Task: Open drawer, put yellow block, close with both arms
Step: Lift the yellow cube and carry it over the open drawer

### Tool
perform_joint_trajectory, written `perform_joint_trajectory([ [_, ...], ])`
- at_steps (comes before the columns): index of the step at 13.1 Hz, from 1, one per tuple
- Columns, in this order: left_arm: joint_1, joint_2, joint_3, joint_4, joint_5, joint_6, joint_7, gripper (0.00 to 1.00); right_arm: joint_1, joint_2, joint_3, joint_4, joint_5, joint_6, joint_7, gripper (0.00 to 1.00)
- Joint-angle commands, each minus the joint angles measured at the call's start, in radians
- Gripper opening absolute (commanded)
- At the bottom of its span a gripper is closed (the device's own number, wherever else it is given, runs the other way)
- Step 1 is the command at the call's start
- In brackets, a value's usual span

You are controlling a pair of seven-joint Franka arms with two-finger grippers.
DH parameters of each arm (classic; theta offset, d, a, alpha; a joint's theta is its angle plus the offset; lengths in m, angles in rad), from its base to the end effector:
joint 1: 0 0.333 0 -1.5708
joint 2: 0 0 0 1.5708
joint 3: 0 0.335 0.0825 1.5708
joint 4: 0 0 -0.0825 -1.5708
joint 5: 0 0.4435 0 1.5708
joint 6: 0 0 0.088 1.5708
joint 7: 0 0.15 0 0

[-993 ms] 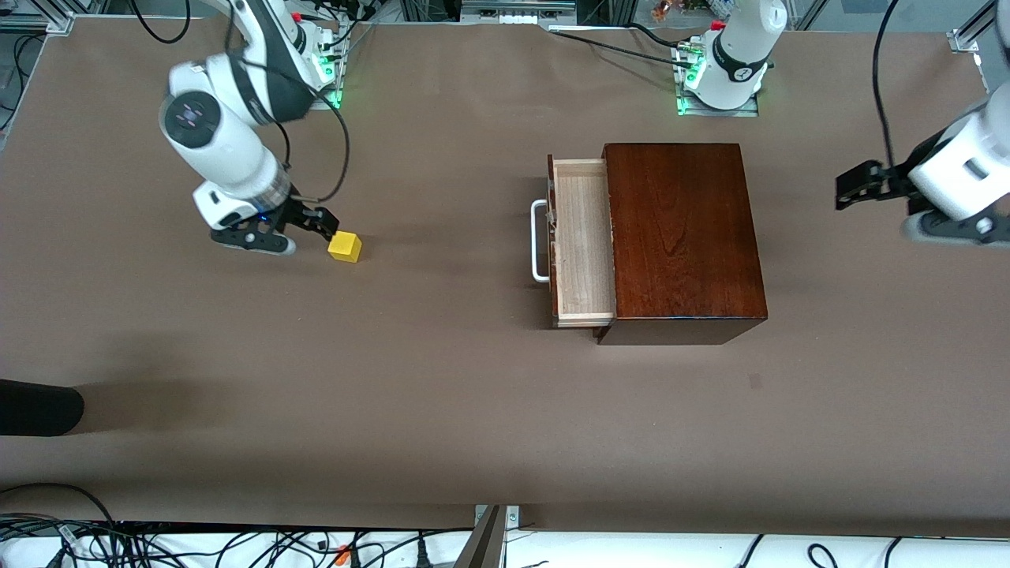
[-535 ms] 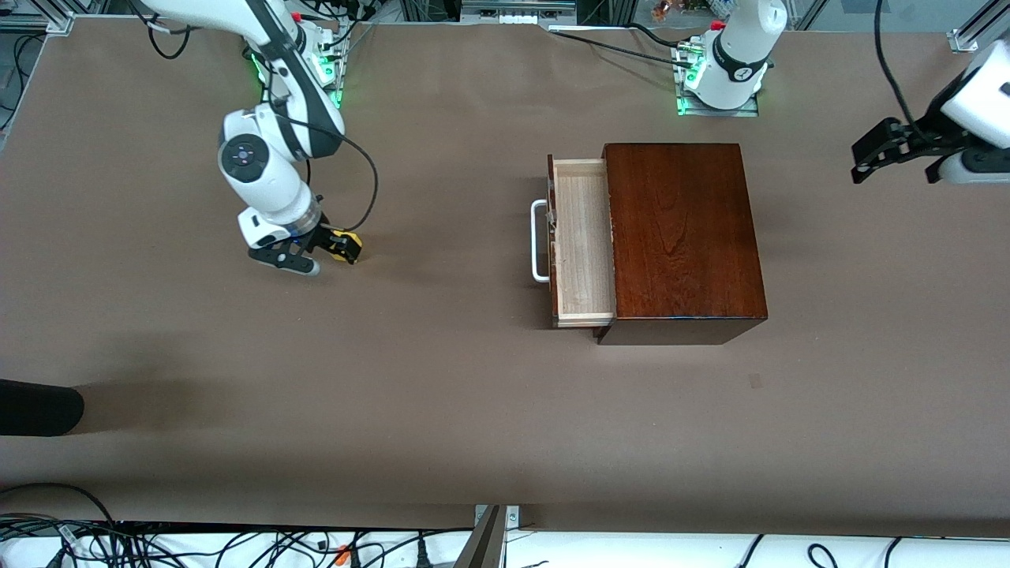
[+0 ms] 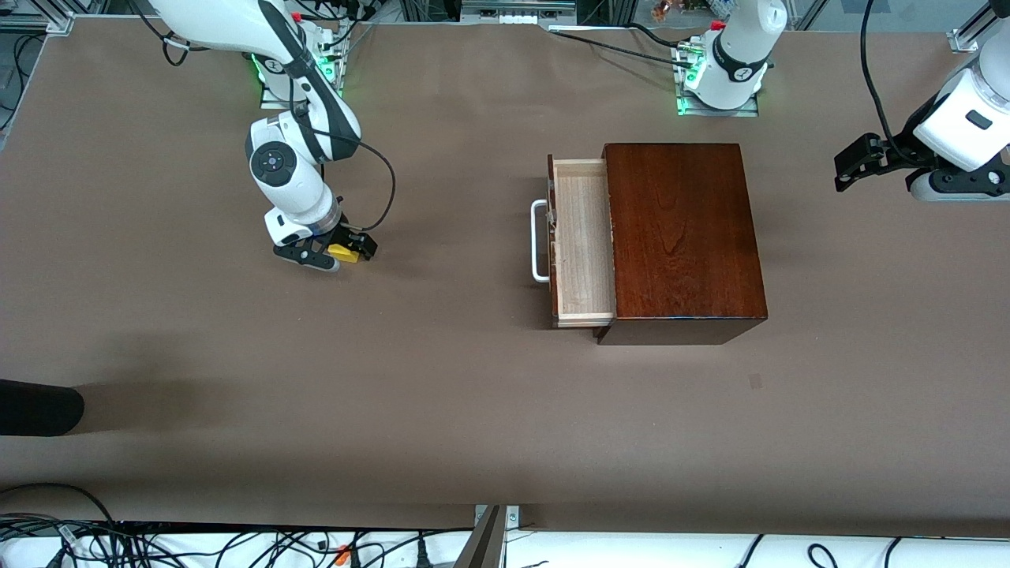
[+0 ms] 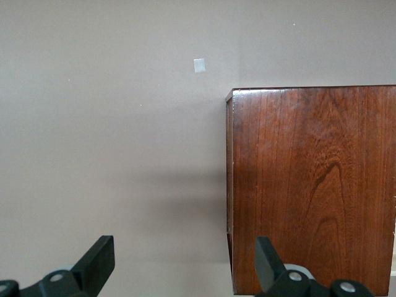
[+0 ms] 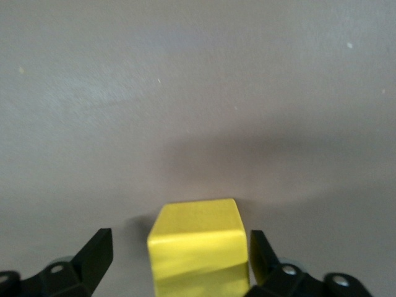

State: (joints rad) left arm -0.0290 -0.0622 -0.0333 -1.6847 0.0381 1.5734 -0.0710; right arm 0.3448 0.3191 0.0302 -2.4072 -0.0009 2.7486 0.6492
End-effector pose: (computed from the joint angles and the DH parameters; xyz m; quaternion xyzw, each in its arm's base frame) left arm 0.5884 -0.0315 0.5779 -0.9995 -0.0039 0.0232 0.0217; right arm 0.4919 0.1951 0.1048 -0.9905 0.1371 -0.0076 0.0095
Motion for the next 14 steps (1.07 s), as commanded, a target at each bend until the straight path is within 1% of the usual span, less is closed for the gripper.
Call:
perform_joint_trajectory([
  [1,0.003,-0.005,0.007,0.0,-0.009,-0.013,-0.006,1.0,-0.001,-0.011,0.008,-0.018,0.016,0.002,-0.011,0.44],
  [2,0.003,-0.004,0.007,0.002,-0.009,-0.013,-0.006,1.0,-0.001,-0.012,0.007,-0.016,0.016,0.0,-0.017,0.15],
  [3,0.001,-0.004,0.006,0.003,-0.009,-0.013,-0.006,1.0,-0.001,-0.023,0.008,-0.01,0.016,-0.018,-0.019,0.0],
  [5,-0.002,-0.002,0.004,0.008,-0.009,-0.013,-0.006,1.0,-0.001,-0.084,0.008,0.005,0.015,-0.088,-0.037,0.0],
  [7,0.0,-0.002,0.004,0.008,-0.009,-0.013,-0.006,1.0,-0.001,-0.176,0.007,0.061,0.015,-0.252,-0.059,0.0],
  [8,0.0,-0.002,0.004,0.008,-0.009,-0.013,-0.006,1.0,-0.001,-0.211,0.008,0.136,0.015,-0.388,-0.056,0.0],
  [10,0.0,-0.002,0.004,0.008,-0.009,-0.015,-0.006,1.0,0.0,-0.219,0.008,0.381,0.025,-0.75,-0.014,0.0],
  [11,0.0,-0.002,0.004,0.008,-0.009,-0.015,-0.006,1.0,0.0,-0.218,0.008,0.483,0.066,-0.87,-0.004,0.0],
  [12,0.001,-0.001,0.004,0.01,-0.009,-0.013,-0.006,1.0,0.0,-0.218,0.01,0.572,0.106,-0.964,0.004,0.0],
  [14,-0.003,-0.002,0.001,0.01,-0.007,-0.016,-0.006,1.0,0.035,-0.215,0.017,0.704,0.121,-1.065,0.119,0.0],
])
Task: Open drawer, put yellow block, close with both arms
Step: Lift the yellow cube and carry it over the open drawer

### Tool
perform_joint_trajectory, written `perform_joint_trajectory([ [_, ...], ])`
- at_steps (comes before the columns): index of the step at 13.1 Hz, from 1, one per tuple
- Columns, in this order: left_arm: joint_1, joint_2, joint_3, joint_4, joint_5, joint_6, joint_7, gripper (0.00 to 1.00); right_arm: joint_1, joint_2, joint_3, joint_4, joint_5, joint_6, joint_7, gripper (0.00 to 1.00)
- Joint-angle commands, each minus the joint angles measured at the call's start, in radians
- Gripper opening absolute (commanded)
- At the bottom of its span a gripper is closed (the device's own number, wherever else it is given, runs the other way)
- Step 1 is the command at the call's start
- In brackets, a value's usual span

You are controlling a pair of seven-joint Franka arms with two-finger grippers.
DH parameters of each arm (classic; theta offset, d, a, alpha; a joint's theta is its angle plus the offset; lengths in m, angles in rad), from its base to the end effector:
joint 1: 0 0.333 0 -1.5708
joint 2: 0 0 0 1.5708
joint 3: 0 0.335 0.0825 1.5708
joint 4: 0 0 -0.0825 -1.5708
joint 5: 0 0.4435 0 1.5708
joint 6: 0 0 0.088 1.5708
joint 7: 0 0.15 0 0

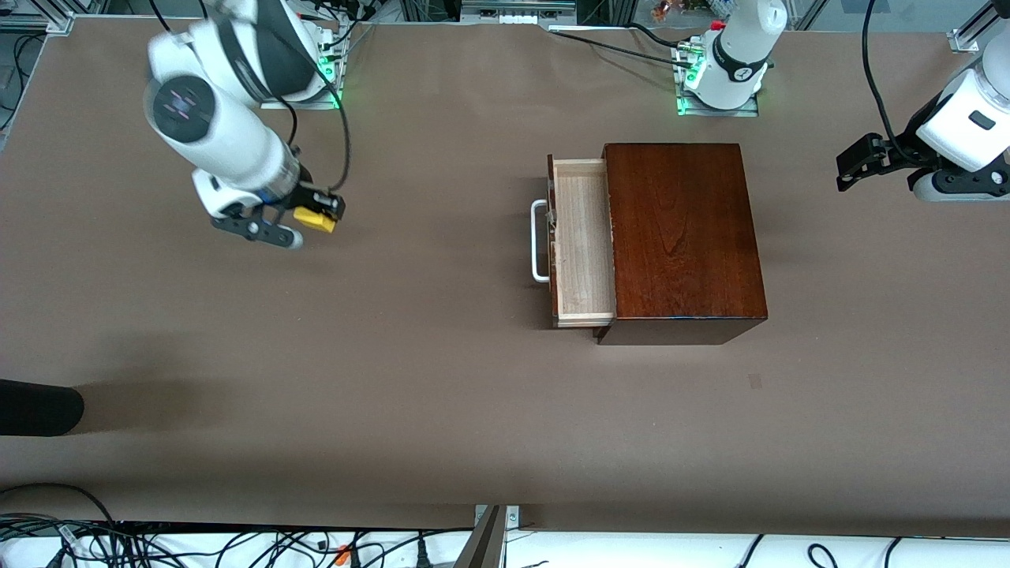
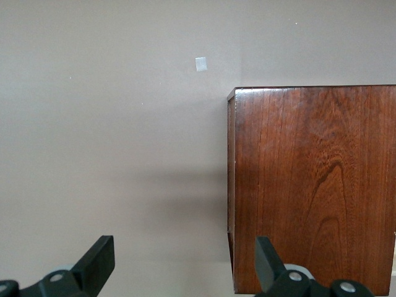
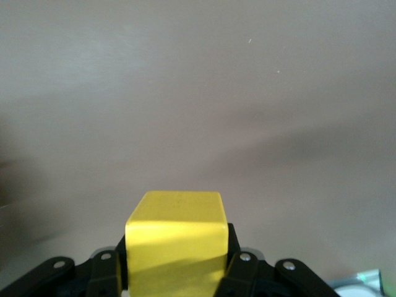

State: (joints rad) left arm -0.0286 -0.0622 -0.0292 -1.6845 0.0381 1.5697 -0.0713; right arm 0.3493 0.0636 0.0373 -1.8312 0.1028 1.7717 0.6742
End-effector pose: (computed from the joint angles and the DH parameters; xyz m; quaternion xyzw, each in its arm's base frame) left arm 0.5880 -0.0287 0.5777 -0.9994 -0.0063 0.0250 0.0216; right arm 0.5688 0.2456 0.4401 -0.9845 0.1560 0.0787 0.0128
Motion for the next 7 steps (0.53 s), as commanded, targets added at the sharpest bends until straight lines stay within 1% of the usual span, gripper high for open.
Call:
perform_joint_trajectory([
  [1,-0.004,-0.001,-0.005,0.009,-0.007,-0.011,-0.005,1.0,0.065,0.044,0.016,0.171,0.02,-0.1,0.19,0.0],
  [2,-0.002,-0.001,-0.005,0.011,-0.007,-0.011,-0.005,1.0,0.106,0.057,0.021,0.208,0.053,-0.097,0.325,0.0],
  [3,-0.001,-0.001,-0.005,0.009,-0.007,-0.011,-0.005,1.0,0.15,0.093,0.022,0.258,0.087,-0.087,0.467,0.0],
  [4,0.0,-0.001,-0.003,0.009,-0.007,-0.011,-0.004,1.0,0.199,0.14,0.023,0.327,0.092,-0.087,0.589,0.0],
  [7,-0.001,0.007,-0.005,0.02,-0.009,-0.011,-0.007,1.0,0.331,0.344,0.021,0.572,0.089,-0.052,1.009,0.0],
])
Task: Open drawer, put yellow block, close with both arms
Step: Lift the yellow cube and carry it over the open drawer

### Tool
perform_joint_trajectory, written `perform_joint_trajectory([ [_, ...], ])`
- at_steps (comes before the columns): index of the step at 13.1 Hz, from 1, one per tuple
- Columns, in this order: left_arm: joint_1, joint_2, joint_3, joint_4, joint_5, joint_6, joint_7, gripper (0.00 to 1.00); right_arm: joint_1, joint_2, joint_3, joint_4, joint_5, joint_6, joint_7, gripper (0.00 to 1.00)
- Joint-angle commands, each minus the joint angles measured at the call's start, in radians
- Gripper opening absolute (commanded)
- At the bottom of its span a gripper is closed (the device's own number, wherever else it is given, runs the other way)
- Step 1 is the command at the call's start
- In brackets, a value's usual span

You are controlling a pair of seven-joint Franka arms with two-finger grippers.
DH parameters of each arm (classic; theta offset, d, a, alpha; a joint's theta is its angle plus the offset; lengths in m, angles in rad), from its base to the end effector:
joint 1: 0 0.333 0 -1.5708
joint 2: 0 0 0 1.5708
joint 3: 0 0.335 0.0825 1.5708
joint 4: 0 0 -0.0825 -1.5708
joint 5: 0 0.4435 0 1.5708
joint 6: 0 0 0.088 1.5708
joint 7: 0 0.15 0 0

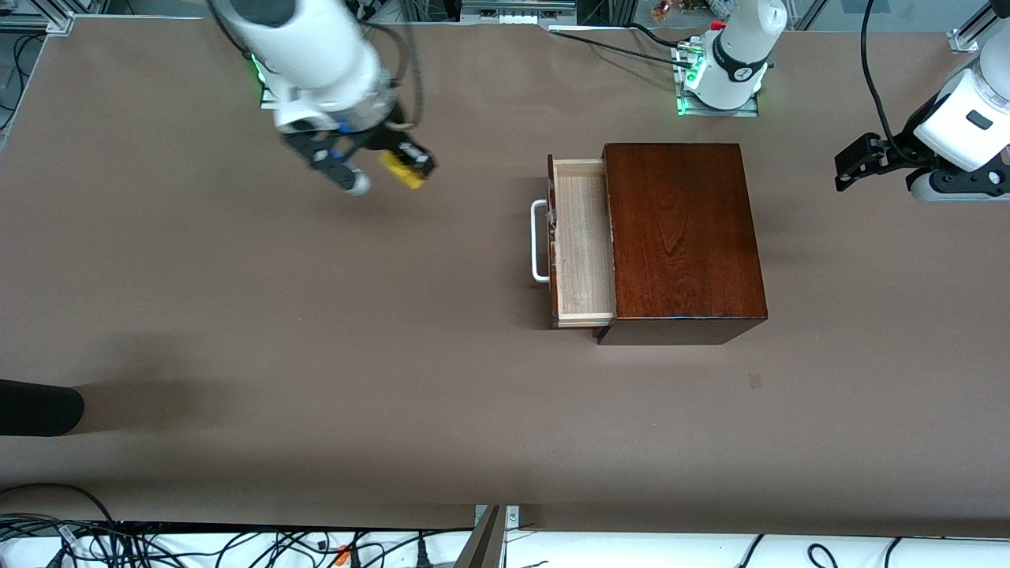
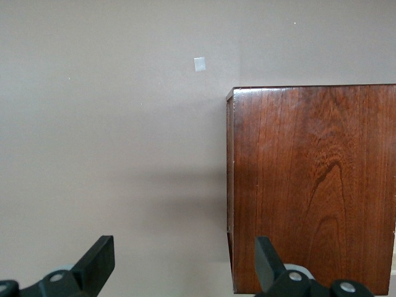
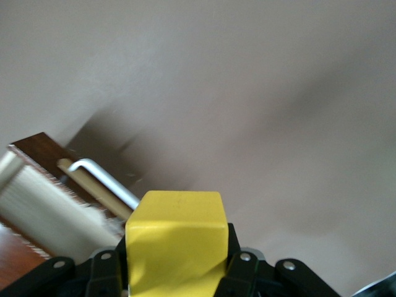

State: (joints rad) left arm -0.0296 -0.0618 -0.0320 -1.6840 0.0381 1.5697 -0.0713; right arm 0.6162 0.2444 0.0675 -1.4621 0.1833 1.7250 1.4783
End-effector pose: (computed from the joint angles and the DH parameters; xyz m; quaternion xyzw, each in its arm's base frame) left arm 0.5880 -0.0310 0.5777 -0.9994 -0.0044 0.0249 0.0217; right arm 0.5320 0.4595 0.5145 -0.9120 0.3981 0.0826 0.0548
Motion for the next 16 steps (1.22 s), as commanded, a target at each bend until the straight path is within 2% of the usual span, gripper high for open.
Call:
perform_joint_trajectory([
  [1,0.0,0.014,-0.002,0.032,-0.012,-0.011,-0.016,1.0,0.098,0.226,-0.009,0.271,0.007,0.014,0.324,0.0],
  [3,-0.004,0.039,-0.002,0.07,-0.012,-0.017,-0.021,1.0,0.167,0.327,-0.011,0.347,0.001,0.098,0.538,0.0],
  [6,-0.001,0.042,-0.002,0.087,-0.017,-0.06,-0.008,1.0,0.217,0.435,-0.017,0.379,-0.001,0.24,0.723,0.0],
  [10,-0.004,0.04,-0.003,0.128,-0.021,-0.086,-0.012,1.0,0.254,0.545,-0.02,0.411,-0.045,0.313,0.801,0.0],
  [16,-0.009,0.042,-0.002,0.13,-0.023,-0.094,-0.007,1.0,0.28,0.628,-0.031,0.411,-0.062,0.436,0.823,0.0],
])
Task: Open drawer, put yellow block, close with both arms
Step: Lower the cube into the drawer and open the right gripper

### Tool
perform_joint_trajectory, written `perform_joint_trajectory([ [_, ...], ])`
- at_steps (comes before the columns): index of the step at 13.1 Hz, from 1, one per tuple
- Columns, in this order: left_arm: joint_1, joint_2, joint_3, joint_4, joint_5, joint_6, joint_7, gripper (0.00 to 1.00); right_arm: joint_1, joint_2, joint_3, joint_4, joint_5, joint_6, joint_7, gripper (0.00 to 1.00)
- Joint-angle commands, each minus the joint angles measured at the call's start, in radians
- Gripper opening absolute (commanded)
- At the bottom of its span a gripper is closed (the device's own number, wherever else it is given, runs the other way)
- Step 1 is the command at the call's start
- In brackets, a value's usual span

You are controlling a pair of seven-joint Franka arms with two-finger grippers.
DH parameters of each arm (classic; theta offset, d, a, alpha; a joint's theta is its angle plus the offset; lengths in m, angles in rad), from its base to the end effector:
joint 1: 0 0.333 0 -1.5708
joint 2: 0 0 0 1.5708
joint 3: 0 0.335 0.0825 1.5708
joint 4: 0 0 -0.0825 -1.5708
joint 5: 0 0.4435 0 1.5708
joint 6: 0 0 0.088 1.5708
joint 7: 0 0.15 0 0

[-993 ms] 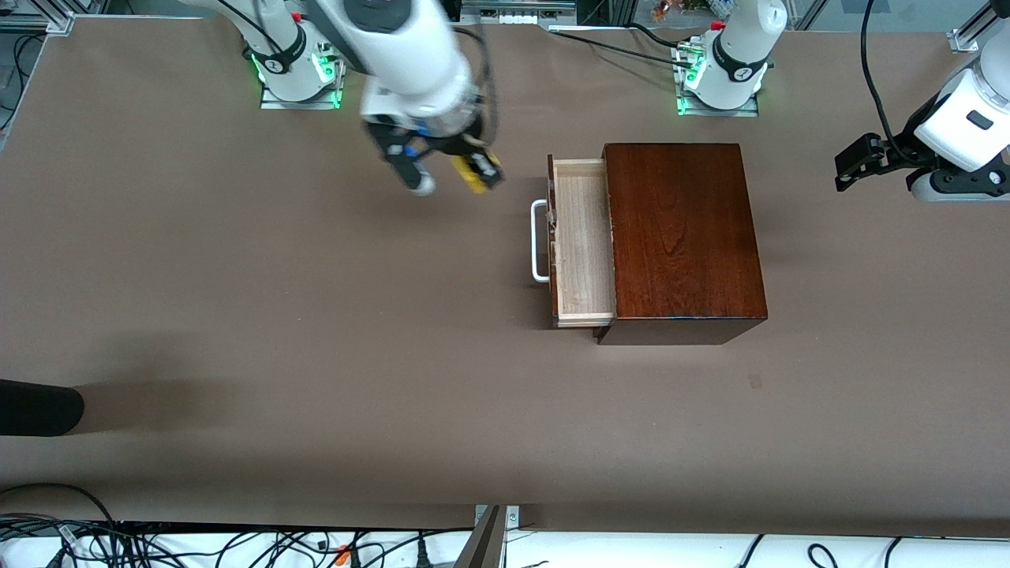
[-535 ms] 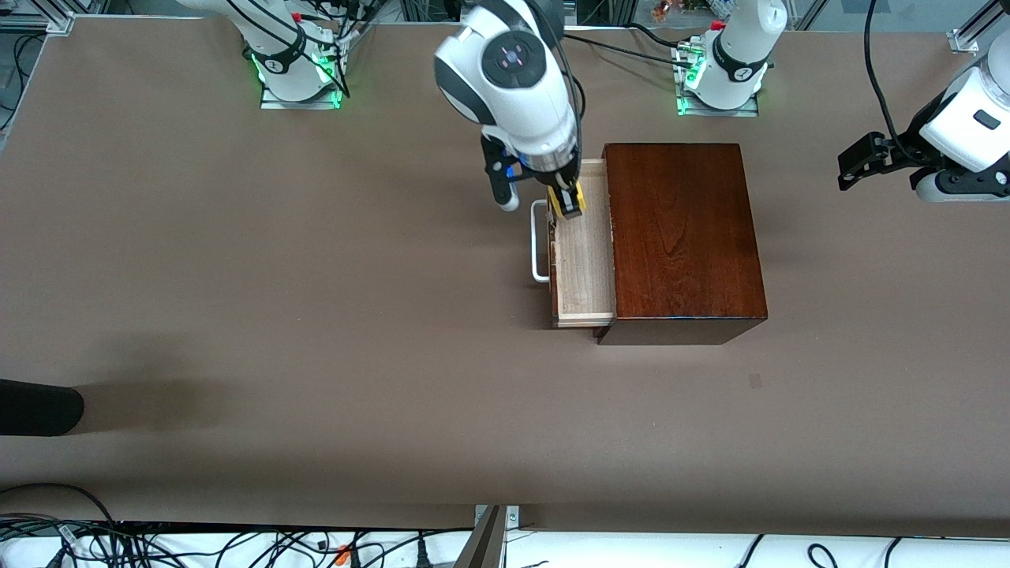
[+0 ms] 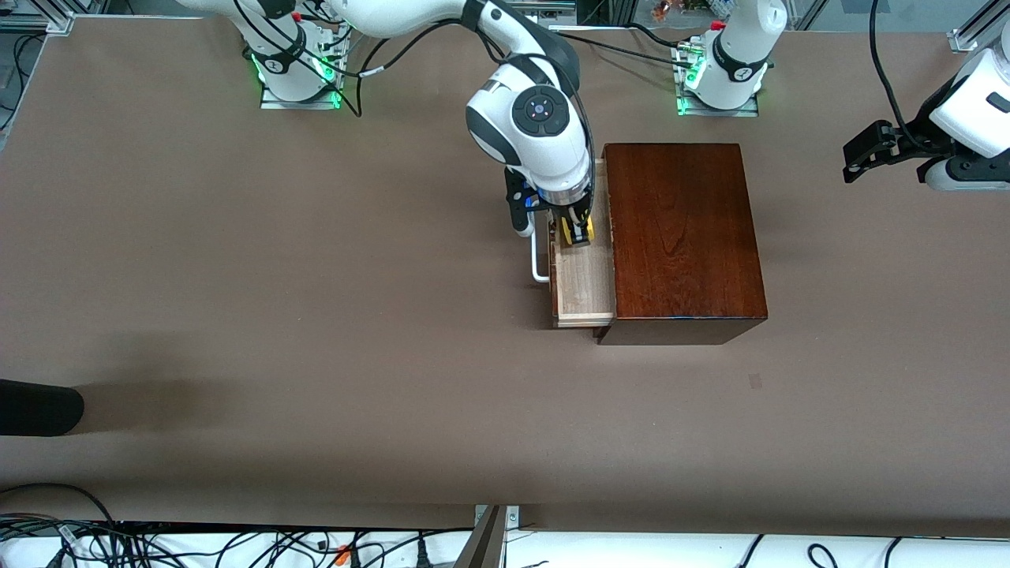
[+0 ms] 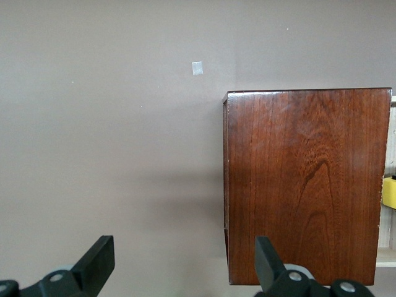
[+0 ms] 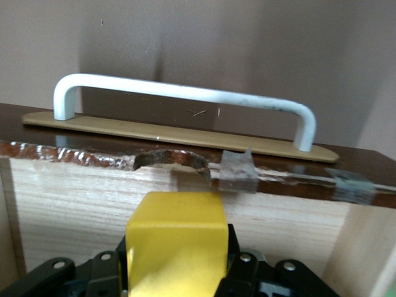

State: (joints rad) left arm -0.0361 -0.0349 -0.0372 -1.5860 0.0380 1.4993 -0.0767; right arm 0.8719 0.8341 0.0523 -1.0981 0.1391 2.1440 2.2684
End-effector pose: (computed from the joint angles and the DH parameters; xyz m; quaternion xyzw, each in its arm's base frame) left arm 0.5915 -0.0378 0.6076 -0.9995 -0.0026 0.0244 0.0215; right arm 0.5233 0.6894 0.2909 -0.7488 0.6493 0.0830 0.1038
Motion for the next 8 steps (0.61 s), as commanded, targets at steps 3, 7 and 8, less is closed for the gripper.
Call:
perform_joint_trajectory([
  [3,-0.002,0.018,0.003,0.032,-0.023,-0.03,-0.002,1.0,0.033,0.056,-0.028,0.047,-0.018,0.042,0.052,0.0],
  [7,-0.002,0.02,0.002,0.031,-0.021,-0.036,0.0,1.0,0.018,0.045,-0.032,0.047,-0.013,0.018,0.051,1.0],
  [8,-0.002,0.02,0.002,0.031,-0.021,-0.037,0.0,1.0,0.012,0.04,-0.032,0.052,-0.01,-0.033,0.051,1.0],
])
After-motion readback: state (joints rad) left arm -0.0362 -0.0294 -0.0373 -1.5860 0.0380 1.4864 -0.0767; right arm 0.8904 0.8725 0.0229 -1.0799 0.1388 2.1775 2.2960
